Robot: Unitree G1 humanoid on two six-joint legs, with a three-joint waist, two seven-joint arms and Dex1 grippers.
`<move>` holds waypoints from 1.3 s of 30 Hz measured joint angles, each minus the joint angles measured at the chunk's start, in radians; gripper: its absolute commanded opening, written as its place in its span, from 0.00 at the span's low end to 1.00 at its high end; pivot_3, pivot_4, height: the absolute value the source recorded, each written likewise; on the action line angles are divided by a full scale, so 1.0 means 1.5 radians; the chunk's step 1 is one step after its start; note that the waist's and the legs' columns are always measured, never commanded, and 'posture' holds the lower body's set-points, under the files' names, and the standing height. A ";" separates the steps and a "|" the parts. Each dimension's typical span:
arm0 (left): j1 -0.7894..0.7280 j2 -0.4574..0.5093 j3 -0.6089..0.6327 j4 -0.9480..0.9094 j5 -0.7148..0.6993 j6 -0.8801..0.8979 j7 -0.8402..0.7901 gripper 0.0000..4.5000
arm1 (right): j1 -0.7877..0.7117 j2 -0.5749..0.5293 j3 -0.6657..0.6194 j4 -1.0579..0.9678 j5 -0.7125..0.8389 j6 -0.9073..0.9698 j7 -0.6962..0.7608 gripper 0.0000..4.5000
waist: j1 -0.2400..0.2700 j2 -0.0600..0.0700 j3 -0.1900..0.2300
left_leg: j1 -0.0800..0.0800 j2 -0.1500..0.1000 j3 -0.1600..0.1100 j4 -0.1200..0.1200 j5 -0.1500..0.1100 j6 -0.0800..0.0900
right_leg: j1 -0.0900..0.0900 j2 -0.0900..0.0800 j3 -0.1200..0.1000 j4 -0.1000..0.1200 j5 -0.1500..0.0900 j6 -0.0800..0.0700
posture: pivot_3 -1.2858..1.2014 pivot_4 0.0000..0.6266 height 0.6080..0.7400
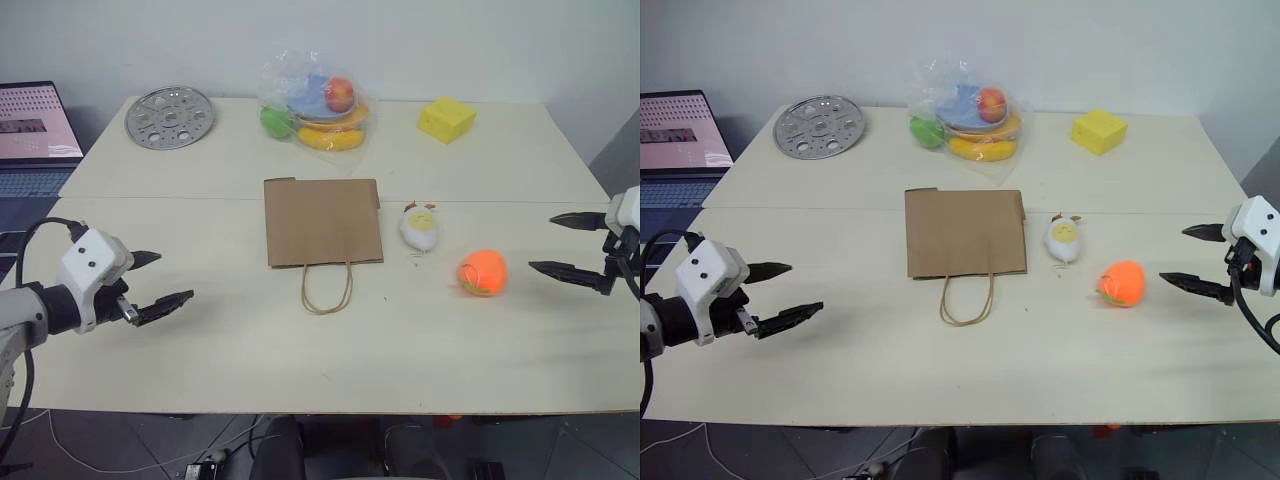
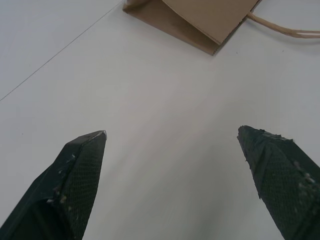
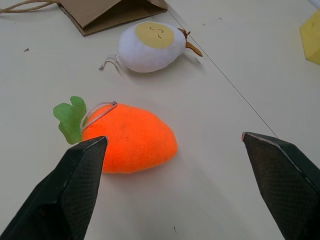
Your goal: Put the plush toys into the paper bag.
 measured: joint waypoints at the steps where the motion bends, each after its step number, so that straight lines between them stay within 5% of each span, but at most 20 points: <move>1: 0.000 0.000 0.000 0.000 0.000 0.000 0.000 1.00 | 0.000 0.000 0.000 0.000 0.000 0.000 0.000 1.00 | 0.000 0.000 0.000 | 0.000 0.000 0.000 0.000 0.000 0.000 | 0.000 0.000 0.000 0.000 0.000 0.000 | 0.52 0.24 1.00; 24: -0.029 -0.038 0.003 0.020 -0.002 -0.098 -0.023 1.00 | -0.009 0.002 0.000 0.000 -0.001 -0.014 -0.002 1.00 | 0.000 0.000 0.000 | 0.000 0.000 0.000 0.000 0.000 0.000 | 0.000 0.000 0.000 0.000 0.000 0.000 | 0.52 0.24 1.00; 39: -0.068 -0.035 -0.103 0.023 0.042 -0.173 -0.089 1.00 | 0.036 0.004 -0.014 -0.081 0.009 0.010 -0.007 1.00 | 0.003 0.000 0.000 | 0.000 0.000 0.000 0.000 0.000 0.000 | 0.000 0.000 0.000 0.000 0.001 0.001 | 0.52 0.24 1.00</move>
